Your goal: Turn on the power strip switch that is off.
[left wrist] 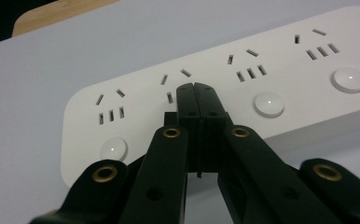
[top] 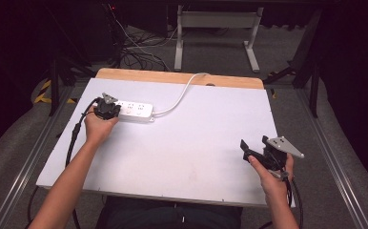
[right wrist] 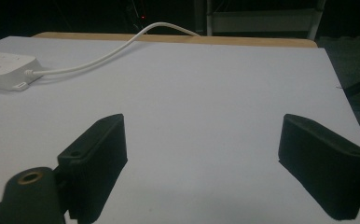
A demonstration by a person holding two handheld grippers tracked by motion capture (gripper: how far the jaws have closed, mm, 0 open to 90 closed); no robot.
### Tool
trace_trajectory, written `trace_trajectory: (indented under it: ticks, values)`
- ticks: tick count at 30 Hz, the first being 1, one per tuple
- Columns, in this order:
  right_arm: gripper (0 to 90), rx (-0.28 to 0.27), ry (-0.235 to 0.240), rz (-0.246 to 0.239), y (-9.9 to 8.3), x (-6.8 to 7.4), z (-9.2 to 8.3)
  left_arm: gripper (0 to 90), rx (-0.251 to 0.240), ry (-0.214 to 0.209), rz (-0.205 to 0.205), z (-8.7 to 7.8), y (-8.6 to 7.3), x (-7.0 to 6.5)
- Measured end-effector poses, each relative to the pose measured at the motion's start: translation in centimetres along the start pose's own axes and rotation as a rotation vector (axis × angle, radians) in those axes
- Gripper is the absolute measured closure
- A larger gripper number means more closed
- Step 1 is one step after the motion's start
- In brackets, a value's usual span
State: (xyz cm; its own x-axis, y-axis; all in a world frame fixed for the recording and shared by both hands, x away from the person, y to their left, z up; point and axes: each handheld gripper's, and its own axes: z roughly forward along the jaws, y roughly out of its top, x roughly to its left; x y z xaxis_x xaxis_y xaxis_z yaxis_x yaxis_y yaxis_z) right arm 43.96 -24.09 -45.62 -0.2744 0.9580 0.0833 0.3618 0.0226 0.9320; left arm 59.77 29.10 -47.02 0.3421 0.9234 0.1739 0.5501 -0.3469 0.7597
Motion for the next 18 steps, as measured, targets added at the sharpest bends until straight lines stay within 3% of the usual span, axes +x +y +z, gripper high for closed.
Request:
trace_trajectory:
  ticks: [18]
  values:
    - [15.9, 0.004, 0.001, -0.001, -0.05, 0.03, 0.04, 90.0, 0.002, -0.023, -0.027, -0.02, 0.02, 0.26]
